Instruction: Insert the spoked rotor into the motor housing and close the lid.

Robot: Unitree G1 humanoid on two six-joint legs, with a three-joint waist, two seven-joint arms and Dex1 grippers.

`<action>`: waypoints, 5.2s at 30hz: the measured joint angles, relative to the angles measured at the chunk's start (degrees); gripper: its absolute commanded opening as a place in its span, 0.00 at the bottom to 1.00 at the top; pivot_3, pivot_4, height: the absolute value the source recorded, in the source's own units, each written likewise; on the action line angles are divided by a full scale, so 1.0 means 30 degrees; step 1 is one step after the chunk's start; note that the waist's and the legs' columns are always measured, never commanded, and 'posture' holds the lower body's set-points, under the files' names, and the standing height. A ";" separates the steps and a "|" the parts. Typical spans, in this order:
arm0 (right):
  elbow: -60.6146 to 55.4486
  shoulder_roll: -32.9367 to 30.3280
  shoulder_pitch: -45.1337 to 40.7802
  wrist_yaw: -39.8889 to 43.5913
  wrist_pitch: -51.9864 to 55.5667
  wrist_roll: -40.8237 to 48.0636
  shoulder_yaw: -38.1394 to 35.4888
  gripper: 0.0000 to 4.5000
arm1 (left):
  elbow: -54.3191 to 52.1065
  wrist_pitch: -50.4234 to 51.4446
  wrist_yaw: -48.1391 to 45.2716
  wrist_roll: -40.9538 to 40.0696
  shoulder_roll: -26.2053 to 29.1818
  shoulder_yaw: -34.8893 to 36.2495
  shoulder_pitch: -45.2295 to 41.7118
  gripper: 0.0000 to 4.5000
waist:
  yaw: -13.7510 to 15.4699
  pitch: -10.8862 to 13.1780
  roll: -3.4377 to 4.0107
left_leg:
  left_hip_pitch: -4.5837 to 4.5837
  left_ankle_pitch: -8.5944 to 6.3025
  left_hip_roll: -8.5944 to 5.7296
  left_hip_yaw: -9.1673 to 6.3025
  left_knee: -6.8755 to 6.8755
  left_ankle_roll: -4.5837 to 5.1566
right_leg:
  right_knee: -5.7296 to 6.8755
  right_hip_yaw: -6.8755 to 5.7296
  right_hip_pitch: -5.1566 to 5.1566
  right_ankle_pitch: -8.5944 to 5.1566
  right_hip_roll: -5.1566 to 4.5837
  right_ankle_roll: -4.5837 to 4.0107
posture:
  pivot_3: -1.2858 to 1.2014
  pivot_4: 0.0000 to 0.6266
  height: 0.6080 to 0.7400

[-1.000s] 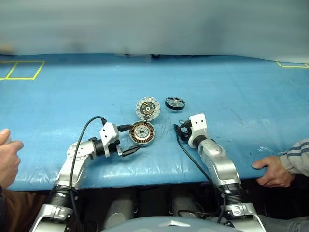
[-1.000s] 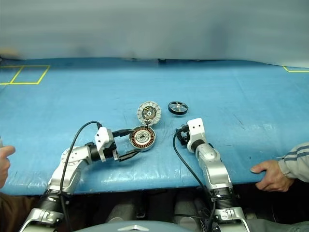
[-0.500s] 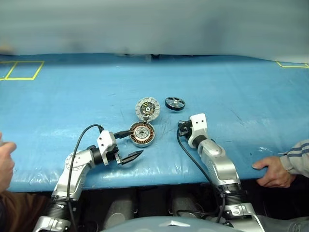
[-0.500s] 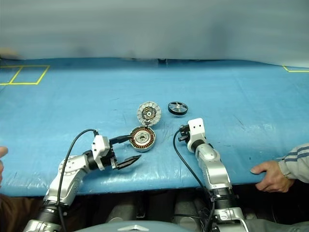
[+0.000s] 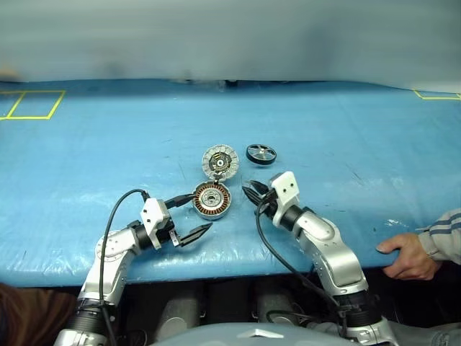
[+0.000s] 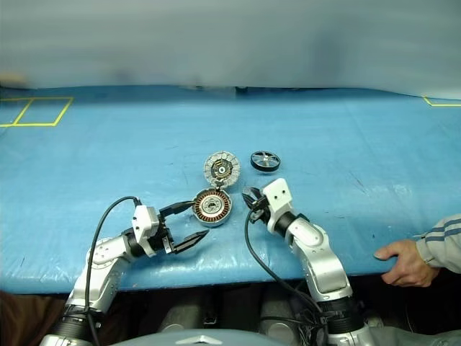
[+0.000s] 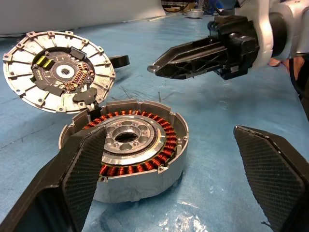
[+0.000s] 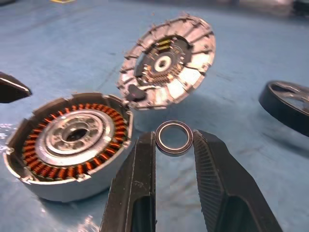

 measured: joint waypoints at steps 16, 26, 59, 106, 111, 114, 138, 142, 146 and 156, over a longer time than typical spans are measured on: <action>0.1798 0.0565 -0.1758 0.0796 0.0666 -0.0695 0.3042 0.16 | 0.0447 -0.0534 0.1048 0.0113 0.0085 0.0838 0.0077 1.00 | 0.0020 0.0002 -0.0004 | -0.0038 -0.0004 -0.0008 -0.0011 -0.0007 -0.0005 | -0.0021 -0.0039 -0.0024 0.0027 -0.0001 -0.0048 | 0.52 0.24 1.00; 0.2237 0.0746 -0.1987 0.1038 0.0571 -0.0771 0.3524 0.16 | 0.0470 -0.0527 0.0978 0.0124 0.0007 0.0699 0.0077 1.00 | 0.0019 0.0002 -0.0004 | -0.0036 -0.0005 -0.0007 -0.0013 -0.0007 -0.0008 | -0.0020 -0.0042 -0.0022 0.0020 0.0002 -0.0036 | 0.52 0.24 1.00; 0.2955 0.0980 -0.2422 0.1427 -0.0102 -0.1364 0.3732 0.45 | 0.0915 -0.0588 0.0947 0.0533 0.0007 0.0498 0.0088 1.00 | 0.0018 0.0003 -0.0003 | -0.0048 -0.0008 -0.0008 -0.0017 -0.0021 -0.0013 | -0.0027 -0.0039 -0.0036 0.0001 -0.0005 -0.0012 | 0.52 0.24 1.00; 0.2663 0.0356 -0.3253 0.1444 0.0122 -0.3416 0.4594 0.00 | 0.1932 -0.1063 0.0940 0.0839 -0.0096 0.0477 0.0089 1.00 | 0.0003 0.0004 -0.0002 | -0.0061 -0.0016 -0.0006 -0.0025 -0.0037 -0.0027 | -0.0027 -0.0062 -0.0056 -0.0011 -0.0001 -0.0030 | 0.52 0.24 1.00; 0.2639 0.0658 -0.3236 0.1444 0.0135 -0.3239 0.4472 0.00 | 0.1932 -0.1063 0.0932 0.0838 -0.0096 0.0477 0.0090 1.00 | 0.0008 0.0006 -0.0001 | -0.0070 -0.0017 -0.0006 -0.0027 -0.0037 -0.0027 | -0.0026 -0.0063 -0.0065 -0.0008 -0.0001 -0.0035 | 0.52 0.24 1.00; 0.2471 0.0696 -0.3280 0.1495 0.0136 -0.3162 0.4471 0.00 | 0.1933 -0.1063 0.0929 0.0837 -0.0097 0.0477 0.0091 1.00 | 0.0008 0.0006 -0.0002 | -0.0076 -0.0017 -0.0008 -0.0027 -0.0036 -0.0027 | -0.0027 -0.0064 -0.0068 -0.0007 -0.0002 -0.0036 | 0.52 0.24 1.00; 0.3125 0.0360 -0.3939 0.1713 0.0234 -0.4240 0.5181 0.00 | 0.1933 -0.1063 0.0961 0.0854 -0.0106 0.0476 0.0162 1.00 | 0.0011 0.0002 -0.0006 | -0.0036 -0.0017 -0.0004 -0.0033 -0.0032 -0.0029 | -0.0024 -0.0074 -0.0030 -0.0013 -0.0002 -0.0028 | 0.52 0.24 1.00; 0.2950 0.0607 -0.3559 0.1751 0.0272 -0.3660 0.4740 0.00 | 0.1932 -0.1063 0.0950 0.0854 -0.0105 0.0476 0.0172 1.00 | 0.0015 0.0003 -0.0007 | -0.0041 -0.0018 -0.0003 -0.0036 -0.0036 -0.0030 | -0.0025 -0.0072 -0.0031 -0.0015 -0.0005 -0.0030 | 0.52 0.24 1.00; 0.2415 0.0620 -0.3128 0.1893 0.0562 -0.3046 0.4458 0.00 | 0.1932 -0.1063 0.0942 0.0853 -0.0106 0.0477 0.0170 1.00 | 0.0016 0.0005 -0.0006 | -0.0076 -0.0021 -0.0009 -0.0036 -0.0037 -0.0032 | -0.0032 -0.0076 -0.0063 -0.0001 -0.0007 -0.0054 | 0.52 0.24 1.00; 0.1982 0.0011 -0.3230 0.1582 0.0806 -0.2847 0.3651 0.00 | 0.1932 -0.1060 0.0876 0.0723 -0.0105 0.0481 0.0162 1.00 | 0.0018 0.0007 -0.0005 | -0.0081 -0.0022 -0.0007 -0.0038 -0.0037 -0.0034 | -0.0032 -0.0083 -0.0066 -0.0003 -0.0007 -0.0054 | 0.52 0.24 1.00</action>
